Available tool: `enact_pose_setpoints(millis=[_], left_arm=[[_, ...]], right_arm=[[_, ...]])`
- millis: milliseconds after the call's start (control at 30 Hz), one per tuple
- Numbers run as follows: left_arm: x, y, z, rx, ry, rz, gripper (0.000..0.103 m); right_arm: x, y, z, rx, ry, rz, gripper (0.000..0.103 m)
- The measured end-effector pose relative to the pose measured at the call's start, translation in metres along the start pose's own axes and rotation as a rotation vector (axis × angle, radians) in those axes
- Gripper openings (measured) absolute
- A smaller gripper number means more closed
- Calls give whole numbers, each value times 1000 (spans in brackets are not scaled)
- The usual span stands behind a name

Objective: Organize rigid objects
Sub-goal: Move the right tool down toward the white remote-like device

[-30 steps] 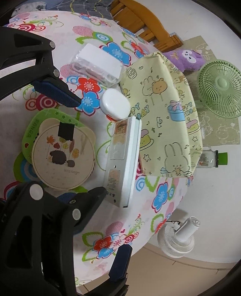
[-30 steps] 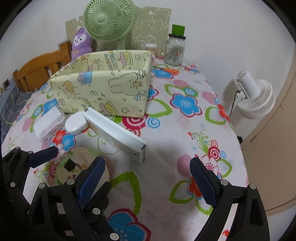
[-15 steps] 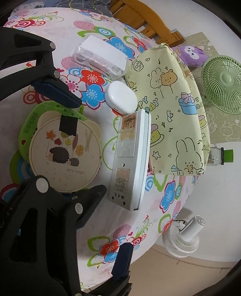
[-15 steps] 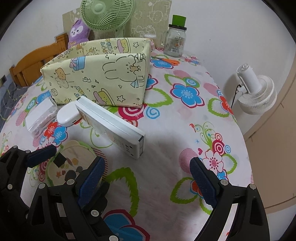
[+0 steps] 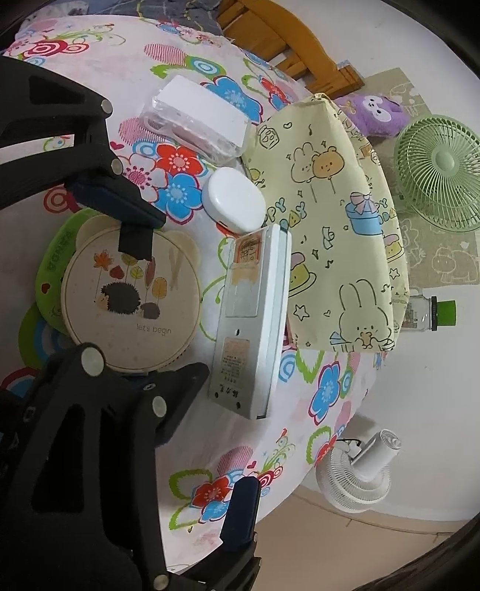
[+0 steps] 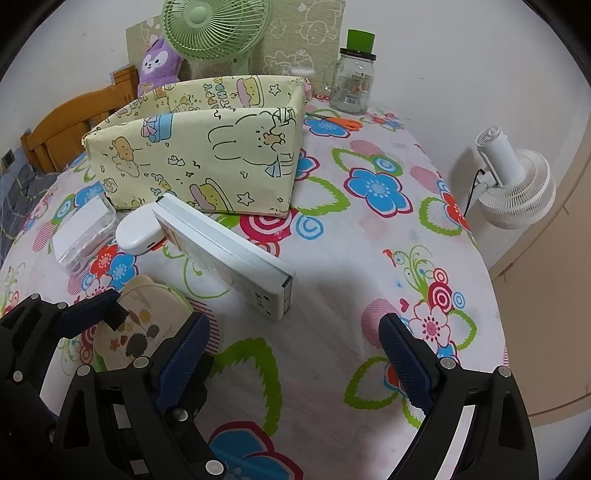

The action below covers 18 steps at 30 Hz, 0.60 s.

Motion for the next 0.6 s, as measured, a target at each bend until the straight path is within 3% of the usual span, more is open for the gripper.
enact_pose_setpoints(millis=[600], left_arm=[[-19, 22, -25, 36, 29, -27, 79]], right_arm=[[-25, 13, -43, 107, 12, -71, 94]])
Point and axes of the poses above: each gripper's, at about its wrist camera, not at the fingertips, and x roughly against the way its jaws point, y to its left, z to its underside, the point moved 6 cm from there along -x, roughly the way its jaws point, and after that the axes turned 15 degrees about -z, right-handed, at the moved point
